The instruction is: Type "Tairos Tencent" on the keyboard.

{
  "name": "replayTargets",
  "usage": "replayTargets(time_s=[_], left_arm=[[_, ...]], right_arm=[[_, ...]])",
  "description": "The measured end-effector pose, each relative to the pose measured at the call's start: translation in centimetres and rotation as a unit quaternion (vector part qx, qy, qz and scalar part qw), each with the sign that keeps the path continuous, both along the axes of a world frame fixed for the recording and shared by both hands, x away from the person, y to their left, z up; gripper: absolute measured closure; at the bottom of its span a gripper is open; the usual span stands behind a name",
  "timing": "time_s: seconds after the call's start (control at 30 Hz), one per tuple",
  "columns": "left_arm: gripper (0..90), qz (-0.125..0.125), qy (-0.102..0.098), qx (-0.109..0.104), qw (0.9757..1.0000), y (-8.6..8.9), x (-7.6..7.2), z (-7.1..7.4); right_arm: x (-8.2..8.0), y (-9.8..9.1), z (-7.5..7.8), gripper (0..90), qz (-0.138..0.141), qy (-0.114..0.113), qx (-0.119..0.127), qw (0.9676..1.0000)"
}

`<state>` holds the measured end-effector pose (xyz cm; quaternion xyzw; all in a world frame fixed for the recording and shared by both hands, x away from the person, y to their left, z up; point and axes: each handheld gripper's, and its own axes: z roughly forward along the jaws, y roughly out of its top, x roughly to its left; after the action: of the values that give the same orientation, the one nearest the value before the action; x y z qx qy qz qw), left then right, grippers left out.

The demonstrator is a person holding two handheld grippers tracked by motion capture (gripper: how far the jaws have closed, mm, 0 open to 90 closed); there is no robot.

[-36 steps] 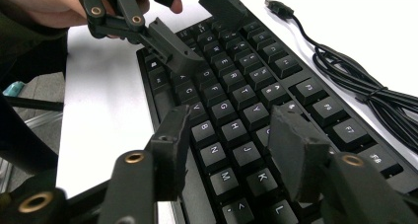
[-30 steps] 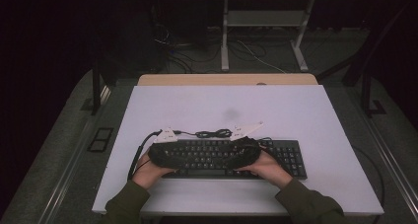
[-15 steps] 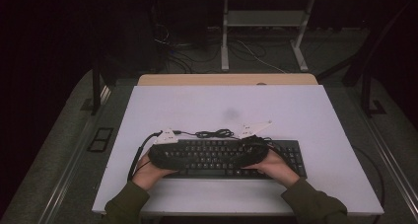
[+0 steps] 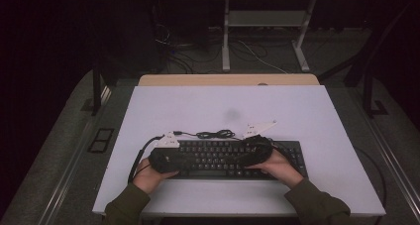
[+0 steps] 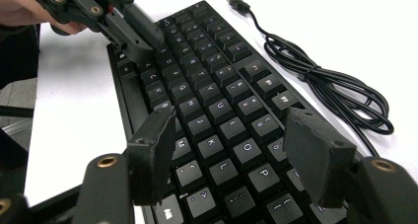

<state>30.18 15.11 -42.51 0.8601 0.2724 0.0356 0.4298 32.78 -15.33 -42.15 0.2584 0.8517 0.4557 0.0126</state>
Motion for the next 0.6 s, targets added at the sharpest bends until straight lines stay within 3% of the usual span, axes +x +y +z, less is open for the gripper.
replayTargets(time_s=[0.13,0.6], left_arm=[[88.9,-0.013,0.005,0.014,0.9998,-0.28,0.01,-0.29],[88.9,-0.024,0.011,0.026,0.9993,-0.51,0.16,-0.87]], right_arm=[[0.07,-0.05,-0.02,36.6,0.0,-0.001,-0.001,1.0],[0.09,-0.12,0.0,36.6,-0.001,-0.001,0.001,1.0]])
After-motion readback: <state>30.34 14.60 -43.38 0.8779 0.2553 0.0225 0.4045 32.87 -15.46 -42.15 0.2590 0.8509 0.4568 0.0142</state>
